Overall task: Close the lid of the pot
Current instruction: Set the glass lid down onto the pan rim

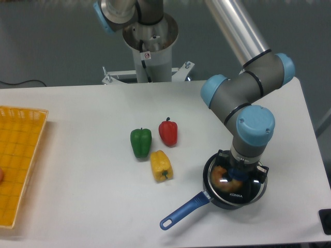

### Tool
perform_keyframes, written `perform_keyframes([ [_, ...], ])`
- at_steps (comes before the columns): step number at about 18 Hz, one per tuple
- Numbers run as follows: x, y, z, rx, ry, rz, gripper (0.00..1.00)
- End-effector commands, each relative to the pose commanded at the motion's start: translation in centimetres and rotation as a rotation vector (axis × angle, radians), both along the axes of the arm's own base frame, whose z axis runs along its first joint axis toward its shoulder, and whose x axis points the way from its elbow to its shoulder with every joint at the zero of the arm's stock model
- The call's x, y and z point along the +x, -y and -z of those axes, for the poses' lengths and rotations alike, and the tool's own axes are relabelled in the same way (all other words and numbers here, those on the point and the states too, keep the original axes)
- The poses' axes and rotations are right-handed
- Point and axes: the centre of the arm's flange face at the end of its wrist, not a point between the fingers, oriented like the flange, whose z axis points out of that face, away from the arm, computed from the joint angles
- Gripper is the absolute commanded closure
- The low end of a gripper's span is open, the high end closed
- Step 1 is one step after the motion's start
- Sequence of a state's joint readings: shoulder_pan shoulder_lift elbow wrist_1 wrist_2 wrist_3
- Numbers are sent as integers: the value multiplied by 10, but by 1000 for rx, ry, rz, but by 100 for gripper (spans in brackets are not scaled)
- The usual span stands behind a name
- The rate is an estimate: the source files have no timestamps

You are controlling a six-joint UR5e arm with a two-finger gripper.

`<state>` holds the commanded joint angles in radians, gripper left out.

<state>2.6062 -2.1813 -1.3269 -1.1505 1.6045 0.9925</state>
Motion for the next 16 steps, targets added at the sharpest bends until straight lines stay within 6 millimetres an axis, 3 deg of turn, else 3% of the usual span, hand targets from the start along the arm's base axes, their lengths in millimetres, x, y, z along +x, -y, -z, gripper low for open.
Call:
perform_keyframes([
  [16, 3, -1, 5, -15, 2, 4, 51],
])
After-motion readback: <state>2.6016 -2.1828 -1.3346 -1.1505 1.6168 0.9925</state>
